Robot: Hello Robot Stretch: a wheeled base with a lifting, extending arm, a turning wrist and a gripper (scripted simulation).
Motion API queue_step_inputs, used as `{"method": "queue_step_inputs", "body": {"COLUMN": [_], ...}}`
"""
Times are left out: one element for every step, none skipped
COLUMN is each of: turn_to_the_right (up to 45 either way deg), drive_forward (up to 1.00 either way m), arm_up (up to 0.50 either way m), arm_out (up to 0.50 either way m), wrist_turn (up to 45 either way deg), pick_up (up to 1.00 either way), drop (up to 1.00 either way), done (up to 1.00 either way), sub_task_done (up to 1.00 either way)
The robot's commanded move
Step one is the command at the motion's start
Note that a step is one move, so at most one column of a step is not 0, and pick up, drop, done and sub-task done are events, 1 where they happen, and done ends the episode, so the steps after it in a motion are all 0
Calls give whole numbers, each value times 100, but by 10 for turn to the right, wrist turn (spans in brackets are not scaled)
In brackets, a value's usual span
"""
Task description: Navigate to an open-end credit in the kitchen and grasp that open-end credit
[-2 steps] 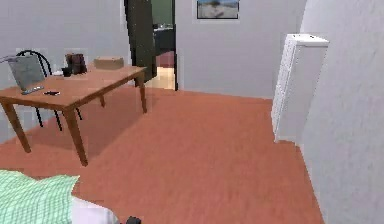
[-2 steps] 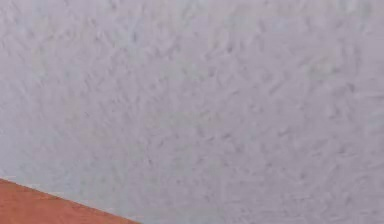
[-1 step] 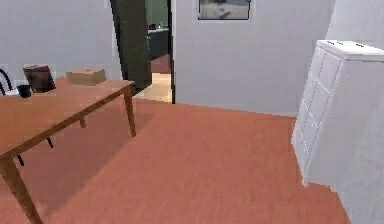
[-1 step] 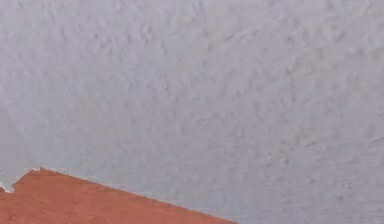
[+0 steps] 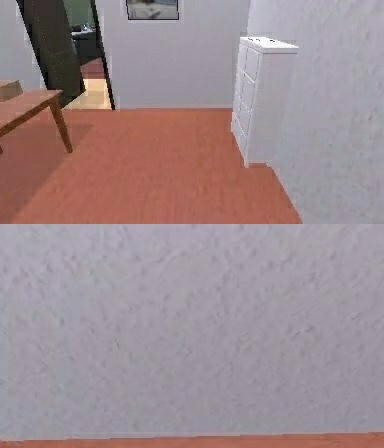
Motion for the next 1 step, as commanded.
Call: {"method": "queue_step_inputs", "body": {"turn_to_the_right": [0], "drive_forward": [65], "arm_up": [0], "arm_out": [0], "wrist_turn": [0], "pick_up": [0], "drop": [0], "done": [0], "sub_task_done": [0]}}
